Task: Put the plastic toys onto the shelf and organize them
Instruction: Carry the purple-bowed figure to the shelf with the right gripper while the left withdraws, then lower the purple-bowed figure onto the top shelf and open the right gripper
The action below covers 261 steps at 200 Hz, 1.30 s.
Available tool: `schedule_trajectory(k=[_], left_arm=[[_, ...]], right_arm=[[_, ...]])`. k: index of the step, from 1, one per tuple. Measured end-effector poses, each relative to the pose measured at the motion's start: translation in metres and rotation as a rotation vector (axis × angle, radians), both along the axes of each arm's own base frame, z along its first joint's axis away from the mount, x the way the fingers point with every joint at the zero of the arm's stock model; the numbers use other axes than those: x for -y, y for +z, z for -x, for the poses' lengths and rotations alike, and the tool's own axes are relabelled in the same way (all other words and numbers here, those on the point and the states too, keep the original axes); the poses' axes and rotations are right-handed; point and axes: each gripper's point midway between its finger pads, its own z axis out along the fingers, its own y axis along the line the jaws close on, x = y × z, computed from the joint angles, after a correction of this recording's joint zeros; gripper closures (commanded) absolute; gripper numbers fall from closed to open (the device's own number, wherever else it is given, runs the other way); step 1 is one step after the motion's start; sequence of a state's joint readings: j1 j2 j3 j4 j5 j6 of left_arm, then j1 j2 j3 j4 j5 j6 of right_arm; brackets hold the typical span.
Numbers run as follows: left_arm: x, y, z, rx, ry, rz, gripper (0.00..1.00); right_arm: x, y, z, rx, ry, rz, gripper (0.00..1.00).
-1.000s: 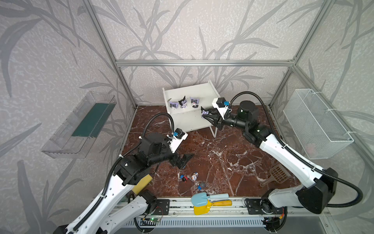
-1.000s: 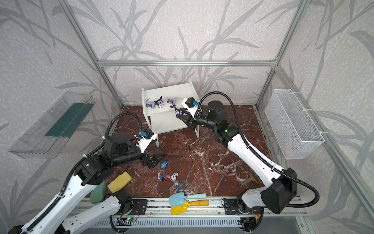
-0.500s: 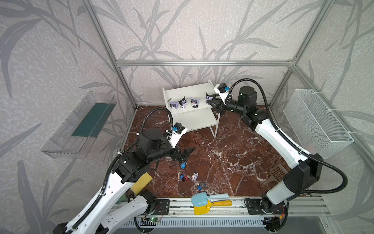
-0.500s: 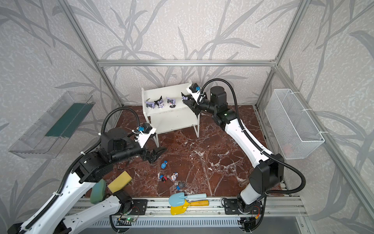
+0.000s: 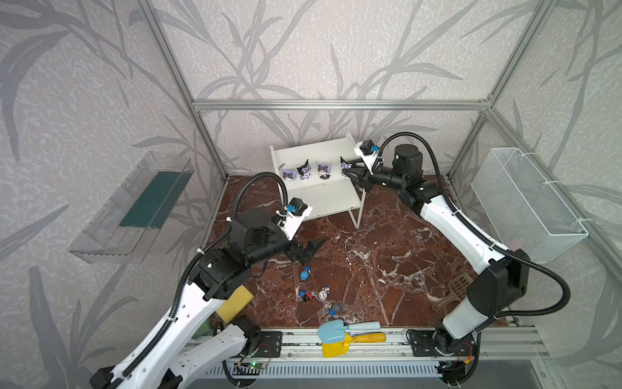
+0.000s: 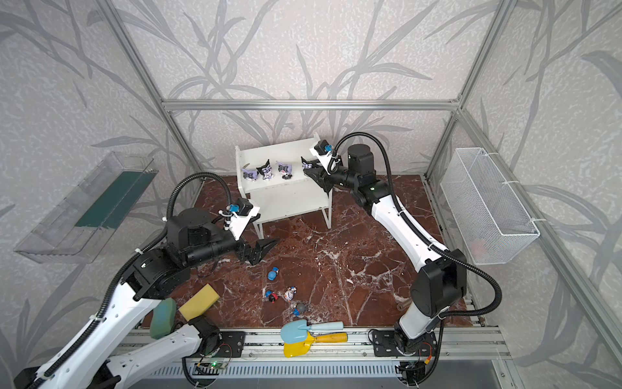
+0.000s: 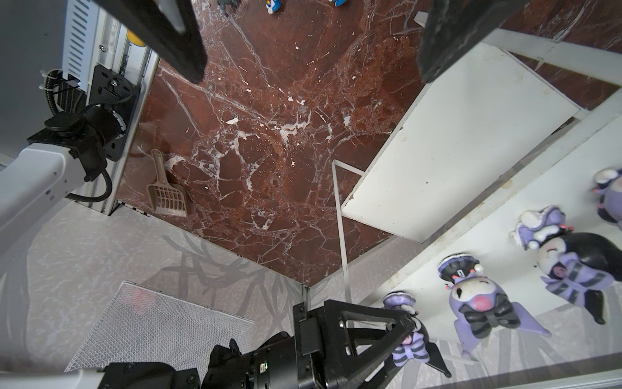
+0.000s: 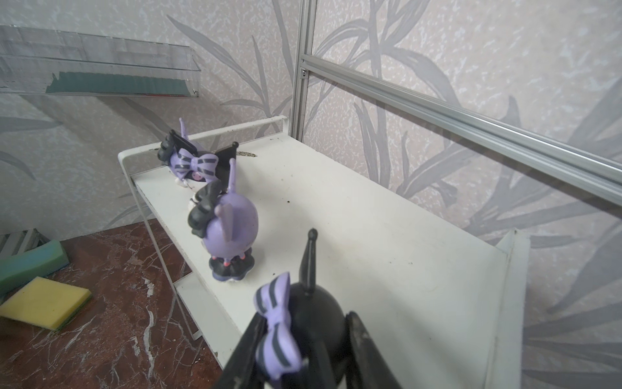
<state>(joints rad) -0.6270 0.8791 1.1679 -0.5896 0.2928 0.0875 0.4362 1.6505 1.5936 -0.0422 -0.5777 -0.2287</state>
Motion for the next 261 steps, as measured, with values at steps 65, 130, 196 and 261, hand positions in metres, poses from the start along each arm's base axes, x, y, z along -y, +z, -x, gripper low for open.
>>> schedule_trajectory(k=[65, 130, 196, 261], left_arm=[[-0.0008, -0.0012, 0.0012, 0.0, 0.0, 0.001, 0.01], [-0.0016, 0.0005, 0.0024, 0.009, -0.001, 0.007, 0.01], [-0.0029, 0.0031, 0.0043, 0.016, -0.001, 0.013, 0.01], [-0.0031, 0.0013, 0.0046, 0.018, -0.001, 0.014, 0.01]], right_arm=[[-0.0026, 0.0086, -0.0041, 0.003, 0.009, -0.016, 0.65], [-0.0046, 0.0071, -0.007, -0.017, 0.013, -0.009, 0.63], [-0.0046, 0.0067, -0.0069, -0.02, 0.013, -0.008, 0.62], [-0.0045, 0.0064, -0.007, -0.021, 0.012, -0.007, 0.61]])
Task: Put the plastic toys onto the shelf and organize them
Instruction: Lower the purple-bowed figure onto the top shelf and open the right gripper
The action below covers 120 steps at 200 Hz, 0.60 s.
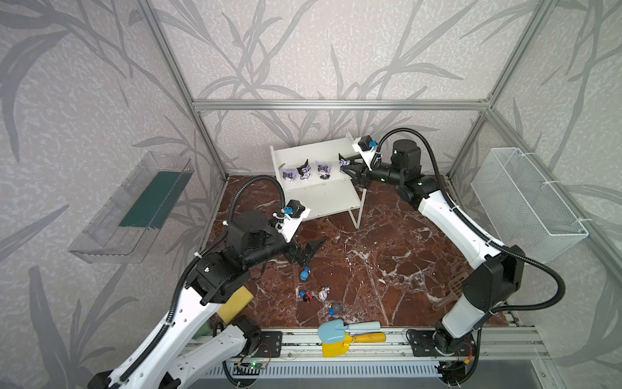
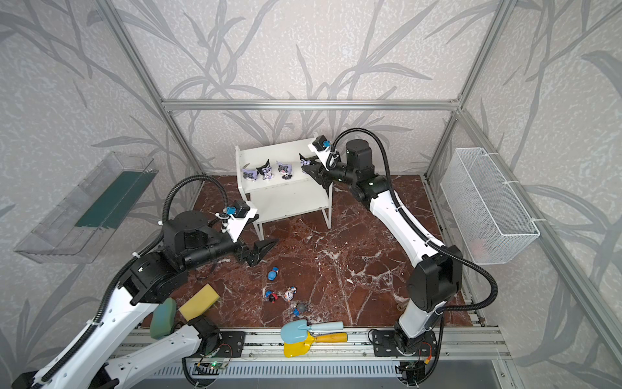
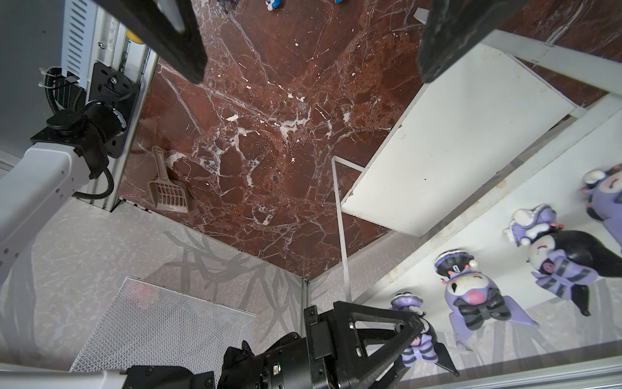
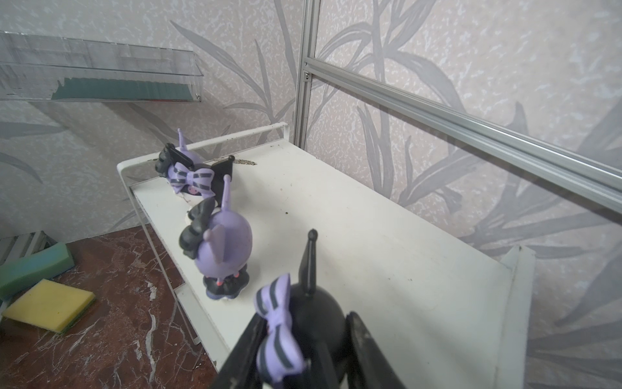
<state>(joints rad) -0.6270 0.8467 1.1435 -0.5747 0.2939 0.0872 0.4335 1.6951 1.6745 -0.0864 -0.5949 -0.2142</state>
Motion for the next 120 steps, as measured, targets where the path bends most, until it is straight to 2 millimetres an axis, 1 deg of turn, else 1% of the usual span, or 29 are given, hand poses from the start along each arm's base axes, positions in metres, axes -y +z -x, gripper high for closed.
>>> schedule_trajectory(k=[68, 120], left_arm=[[-0.0007, 0.0016, 0.0003, 0.005, 0.001, 0.004, 0.01], [-0.0006, 0.0019, 0.0002, 0.006, 0.002, 0.004, 0.01]], right_arm=[[0.0001, 0.0, -0.0002, 0.0, -0.001, 0.0, 0.61], [0.0007, -0.0006, -0.0013, 0.005, -0.008, 0.0, 0.59]])
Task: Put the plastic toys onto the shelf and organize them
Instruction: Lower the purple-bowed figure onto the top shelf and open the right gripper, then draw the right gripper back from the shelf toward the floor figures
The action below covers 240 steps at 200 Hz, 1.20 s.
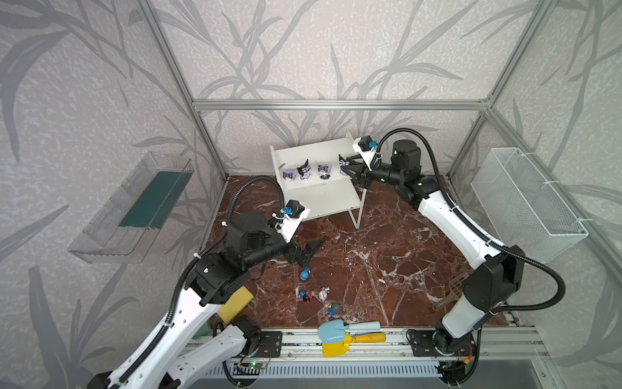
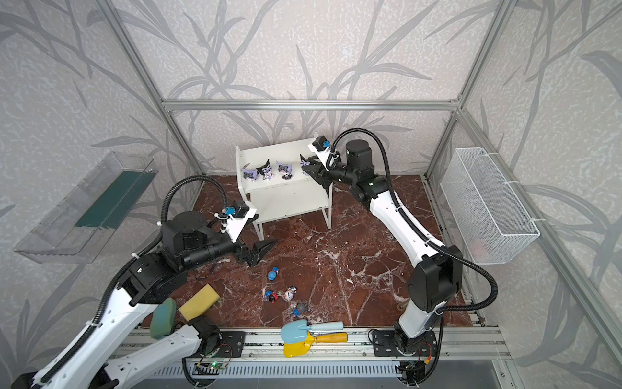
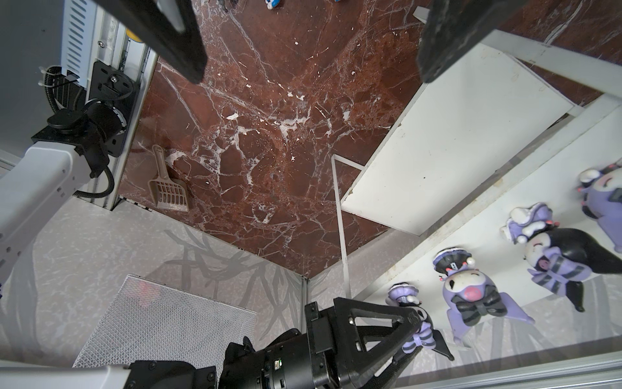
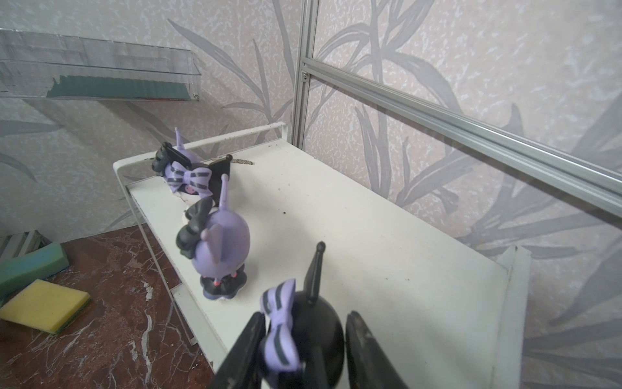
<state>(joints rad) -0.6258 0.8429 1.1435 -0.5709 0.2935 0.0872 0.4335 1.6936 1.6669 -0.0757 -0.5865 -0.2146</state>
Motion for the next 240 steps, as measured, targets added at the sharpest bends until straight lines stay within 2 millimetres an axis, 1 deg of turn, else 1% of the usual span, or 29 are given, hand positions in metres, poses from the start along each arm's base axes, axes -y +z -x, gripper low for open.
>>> schedule_trajectory(k=[58, 156, 212, 240], left_arm=[[-0.0001, 0.0002, 0.0001, 0.001, 0.0, 0.001, 0.01], [-0.0004, 0.0009, -0.0004, 0.003, 0.002, 0.002, 0.01], [-0.0007, 0.0009, -0.0007, 0.003, 0.003, 0.002, 0.01], [-0.0007, 0.0009, -0.0007, 0.003, 0.003, 0.002, 0.01]], right_arm=[[0.0002, 0.0002, -0.0005, 0.002, -0.003, -0.001, 0.58], [0.0022, 0.0002, 0.0009, 0.007, -0.01, 0.006, 0.47], [0.0065, 0.0026, 0.003, 0.022, -0.026, 0.018, 0.42], [0.009, 0.0056, 0.0066, 0.031, -0.029, 0.02, 0.41]])
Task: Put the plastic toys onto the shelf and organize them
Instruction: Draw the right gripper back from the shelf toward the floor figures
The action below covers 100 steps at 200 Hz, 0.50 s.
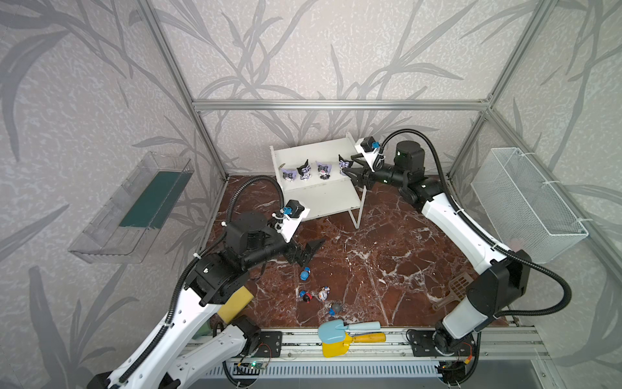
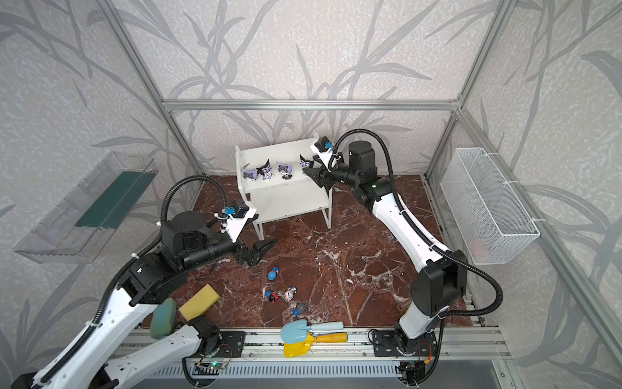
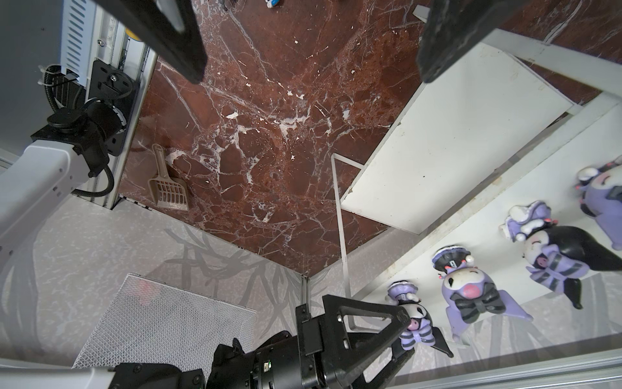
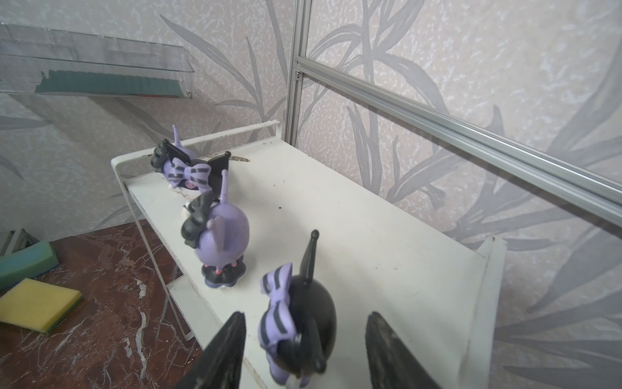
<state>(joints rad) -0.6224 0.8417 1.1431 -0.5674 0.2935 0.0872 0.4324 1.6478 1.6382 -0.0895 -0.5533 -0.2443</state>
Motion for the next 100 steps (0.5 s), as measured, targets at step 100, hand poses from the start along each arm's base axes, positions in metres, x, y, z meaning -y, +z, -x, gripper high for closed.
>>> schedule_trajectory(k=[100], left_arm=[[-0.001, -0.004, 0.0, -0.005, 0.005, -0.005, 0.01]], right_arm=[[0.028, 0.002, 0.044, 0.022, -0.037, 0.017, 0.36]])
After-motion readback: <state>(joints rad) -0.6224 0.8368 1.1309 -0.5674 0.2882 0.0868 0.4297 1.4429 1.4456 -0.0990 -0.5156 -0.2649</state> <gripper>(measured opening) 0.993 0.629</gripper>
